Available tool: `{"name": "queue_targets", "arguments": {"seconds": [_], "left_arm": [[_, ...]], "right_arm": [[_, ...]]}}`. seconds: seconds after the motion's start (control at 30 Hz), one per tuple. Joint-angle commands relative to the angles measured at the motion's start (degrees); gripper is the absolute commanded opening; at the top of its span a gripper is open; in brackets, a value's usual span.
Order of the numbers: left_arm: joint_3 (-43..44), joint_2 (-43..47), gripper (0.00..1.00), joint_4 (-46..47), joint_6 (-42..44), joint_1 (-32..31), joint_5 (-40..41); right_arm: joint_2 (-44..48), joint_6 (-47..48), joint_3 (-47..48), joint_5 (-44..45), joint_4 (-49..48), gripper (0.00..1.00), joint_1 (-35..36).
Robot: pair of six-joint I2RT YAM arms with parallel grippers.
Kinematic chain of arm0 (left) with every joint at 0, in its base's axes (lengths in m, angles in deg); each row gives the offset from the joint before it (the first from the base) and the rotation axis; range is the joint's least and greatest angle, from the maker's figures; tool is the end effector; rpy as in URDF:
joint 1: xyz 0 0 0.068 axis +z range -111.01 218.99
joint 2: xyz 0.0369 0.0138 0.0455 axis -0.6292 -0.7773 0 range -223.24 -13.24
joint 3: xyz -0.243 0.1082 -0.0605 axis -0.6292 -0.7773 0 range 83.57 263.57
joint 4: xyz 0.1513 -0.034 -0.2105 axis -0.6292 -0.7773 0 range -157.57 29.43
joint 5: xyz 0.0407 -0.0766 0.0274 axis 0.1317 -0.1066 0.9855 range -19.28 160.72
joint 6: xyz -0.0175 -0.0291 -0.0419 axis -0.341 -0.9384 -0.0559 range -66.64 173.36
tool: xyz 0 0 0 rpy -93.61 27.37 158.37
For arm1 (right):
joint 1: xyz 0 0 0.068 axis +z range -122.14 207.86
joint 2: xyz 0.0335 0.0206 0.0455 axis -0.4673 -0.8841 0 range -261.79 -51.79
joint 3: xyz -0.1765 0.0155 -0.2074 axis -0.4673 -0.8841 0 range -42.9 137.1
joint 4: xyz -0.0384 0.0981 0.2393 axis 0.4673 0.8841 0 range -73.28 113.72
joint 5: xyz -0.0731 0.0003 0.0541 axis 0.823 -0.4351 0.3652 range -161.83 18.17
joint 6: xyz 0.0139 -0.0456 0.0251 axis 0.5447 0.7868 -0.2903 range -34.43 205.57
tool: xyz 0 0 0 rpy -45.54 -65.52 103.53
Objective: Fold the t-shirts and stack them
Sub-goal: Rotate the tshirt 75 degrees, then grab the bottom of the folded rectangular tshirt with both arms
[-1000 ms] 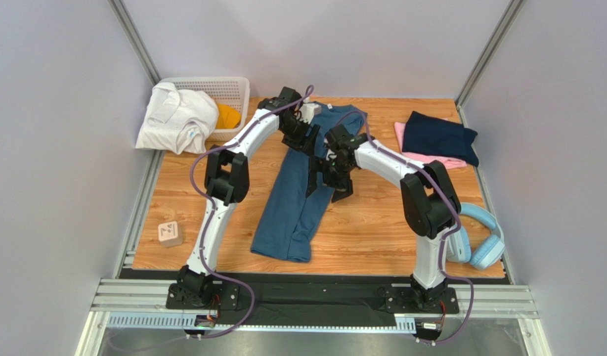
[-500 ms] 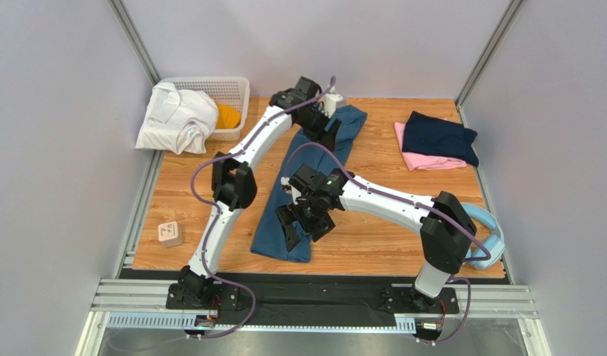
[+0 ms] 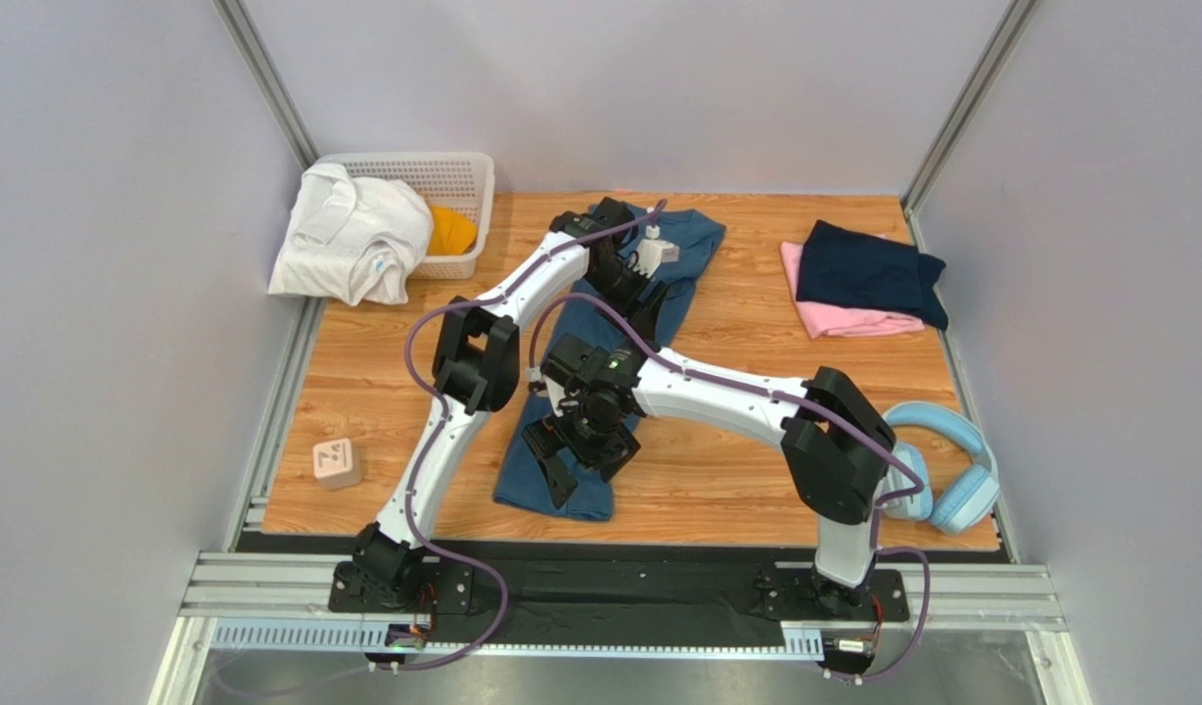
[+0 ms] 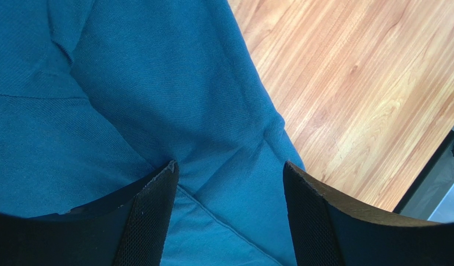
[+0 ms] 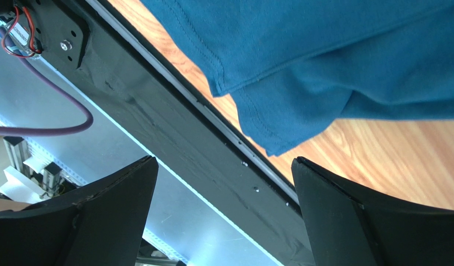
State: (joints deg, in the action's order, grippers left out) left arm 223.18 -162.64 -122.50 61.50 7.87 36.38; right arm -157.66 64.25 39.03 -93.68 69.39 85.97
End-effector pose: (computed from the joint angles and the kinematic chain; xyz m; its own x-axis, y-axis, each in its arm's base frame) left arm 0.4445 -0.2918 0.1672 -0.7229 0.5728 -0.3864 0.6874 0.5398 -0.4859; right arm 0.1818 0.3172 0.2187 -0.7817 -0.6179 -0.0842 -0.5898 0.6887 0.4216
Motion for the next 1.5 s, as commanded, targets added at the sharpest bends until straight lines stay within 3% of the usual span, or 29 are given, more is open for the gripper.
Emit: {"name": "queue_targets", "arguments": {"seconds": [0.0, 0.43, 0.73, 0.9, 1.0, 1.13, 1.33, 1.47], "left_arm": [[2.06, -0.45, 0.76, -1.0, -1.11, 0.62, 1.65], [9.01, -4.41, 0.82, 8.31, -9.62, 1.05, 5.42], [9.54, -4.14, 0.83, 10.78, -11.31, 3.25, 11.05], [7.44, -0.29, 0.82, 9.29, -9.91, 5.01, 10.97], [2.17, 7.87, 0.85, 8.58, -8.24, 5.8, 9.74], [-10.98, 25.33, 1.0, 7.7, -3.67, 6.41, 10.71], [-31.72, 44.17, 1.0, 6.3, -2.61, 11.33, 6.94], [-45.98, 50.34, 1.0, 2.53, 1.16, 12.3, 7.1]], "right_arm": [[-4.86, 4.18, 5.16, -1.44, 0.77, 1.0, 0.25], [-9.19, 6.03, 3.24, -12.6, 0.24, 1.0, -0.45], [-1.63, 3.92, -6.43, -15.95, 0.51, 1.0, -2.21], [2.93, 1.82, -8.1, -13.59, 0.51, 1.0, -3.44], [6.36, 0.76, -7.31, -9.91, 1.04, 1.0, -5.1], [7.86, -3.45, -11.59, -7.43, -2.55, 1.0, -8.27], [8.48, -12.24, -20.4, -8.12, -19.07, 1.0, -11.43], [3.57, -15.06, -21.99, -11.46, -28.04, 1.0, -12.23]]}}
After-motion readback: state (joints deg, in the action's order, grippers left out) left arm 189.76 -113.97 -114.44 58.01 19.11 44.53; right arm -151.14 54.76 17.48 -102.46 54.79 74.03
